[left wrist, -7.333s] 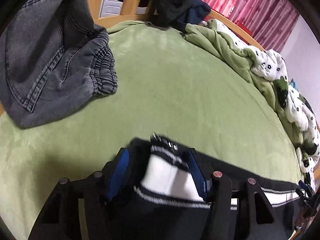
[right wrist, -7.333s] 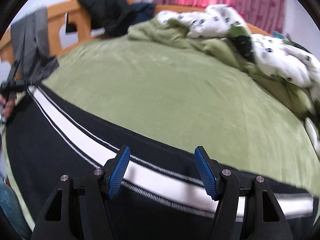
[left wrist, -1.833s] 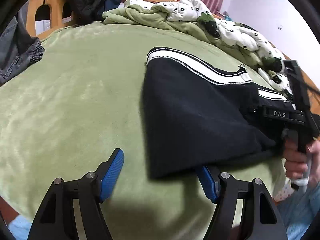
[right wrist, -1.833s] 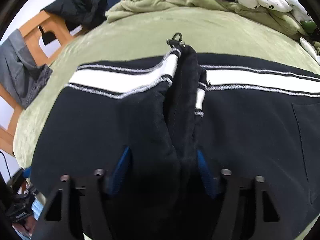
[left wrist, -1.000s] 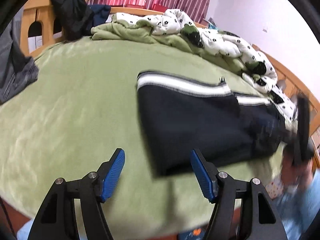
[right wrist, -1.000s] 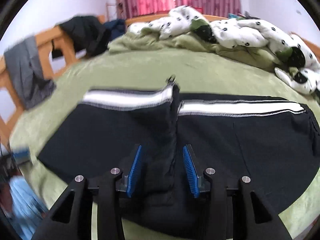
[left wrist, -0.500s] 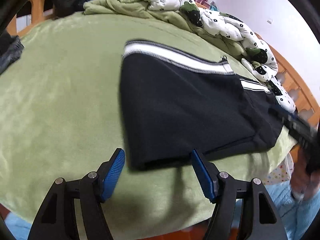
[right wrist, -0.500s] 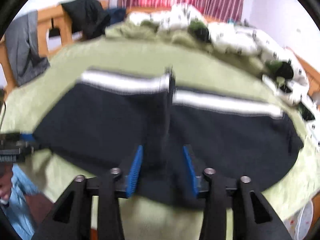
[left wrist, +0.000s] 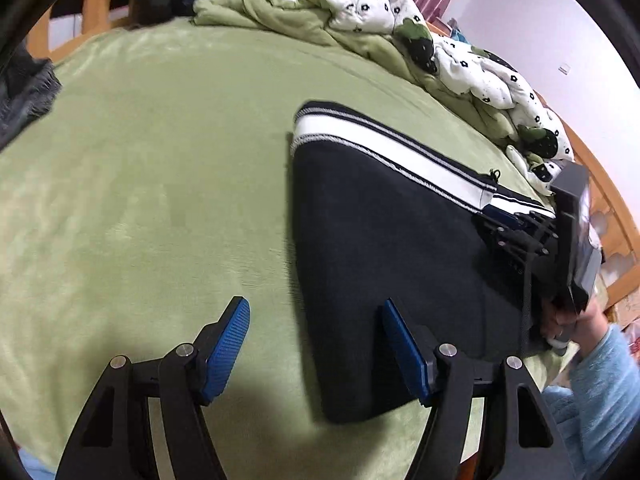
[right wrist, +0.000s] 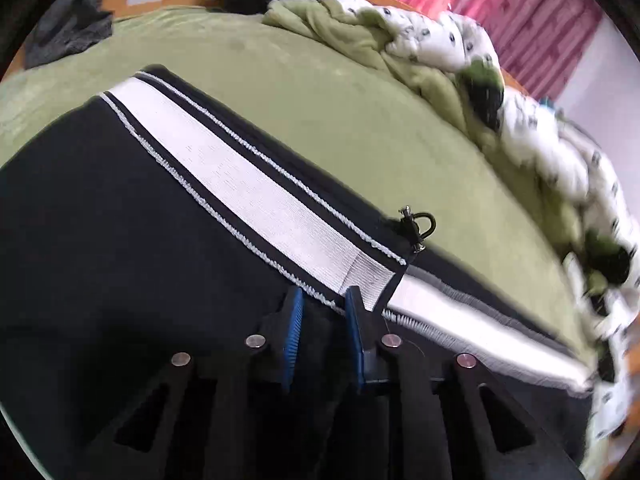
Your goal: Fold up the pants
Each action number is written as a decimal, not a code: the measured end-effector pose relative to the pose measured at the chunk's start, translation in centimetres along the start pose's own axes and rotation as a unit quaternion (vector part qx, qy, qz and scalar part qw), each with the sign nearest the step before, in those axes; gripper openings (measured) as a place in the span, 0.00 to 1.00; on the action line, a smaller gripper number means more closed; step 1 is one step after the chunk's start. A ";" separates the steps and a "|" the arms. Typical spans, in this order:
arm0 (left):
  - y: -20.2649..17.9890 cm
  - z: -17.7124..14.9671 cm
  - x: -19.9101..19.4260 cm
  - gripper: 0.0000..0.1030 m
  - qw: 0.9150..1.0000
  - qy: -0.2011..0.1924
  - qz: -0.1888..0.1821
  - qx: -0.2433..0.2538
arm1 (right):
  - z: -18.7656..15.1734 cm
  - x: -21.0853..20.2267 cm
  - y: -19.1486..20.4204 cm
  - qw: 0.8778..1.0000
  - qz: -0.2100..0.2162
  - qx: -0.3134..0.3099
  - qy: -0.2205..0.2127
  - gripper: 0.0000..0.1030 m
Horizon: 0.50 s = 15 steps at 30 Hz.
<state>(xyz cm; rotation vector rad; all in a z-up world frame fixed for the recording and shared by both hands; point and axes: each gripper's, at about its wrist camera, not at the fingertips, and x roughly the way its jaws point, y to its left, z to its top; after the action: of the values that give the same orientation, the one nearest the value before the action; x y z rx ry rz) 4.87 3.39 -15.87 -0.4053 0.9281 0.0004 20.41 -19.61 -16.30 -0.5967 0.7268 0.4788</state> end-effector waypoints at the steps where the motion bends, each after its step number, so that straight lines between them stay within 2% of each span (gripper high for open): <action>1: 0.1 0.0 0.3 0.65 1.000 0.003 -0.006 -0.009 | -0.2 -0.4 0.0 1.000 -0.001 0.000 0.003 0.20; 2: 0.3 -0.1 0.5 0.65 1.000 0.004 -0.015 -0.023 | -0.4 -0.9 -0.1 1.000 -0.007 0.002 0.008 0.23; 3: 0.5 -0.2 0.5 0.65 0.999 0.005 -0.026 -0.033 | -0.6 -1.2 -0.4 1.000 -0.005 0.008 0.013 0.34; 6: 1.0 -1.0 0.6 0.65 0.996 0.005 -0.065 -0.059 | -2.5 -3.2 -2.1 0.998 0.026 0.053 0.019 0.40; 7: 1.1 -1.3 0.7 0.65 0.996 0.006 -0.069 -0.062 | -3.2 -4.1 -2.8 0.997 0.031 0.073 0.013 0.41; 9: 1.2 -1.7 0.9 0.65 0.995 0.010 -0.077 -0.062 | -4.7 -6.2 -4.6 0.992 0.035 0.124 0.000 0.50; 13: 1.1 -1.2 1.5 0.65 0.992 0.018 -0.088 -0.091 | -7.2 -8.7 -7.0 0.985 0.009 0.169 -0.007 0.50; 15: 0.8 -0.9 1.7 0.65 0.991 0.025 -0.088 -0.097 | -8.6 -9.7 -7.7 0.983 -0.021 0.180 -0.001 0.50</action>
<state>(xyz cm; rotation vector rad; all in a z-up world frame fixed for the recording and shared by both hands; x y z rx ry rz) 5.09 3.53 -17.98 -0.6693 0.9416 -0.0803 14.59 -32.73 -11.79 -0.2712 0.7747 0.2975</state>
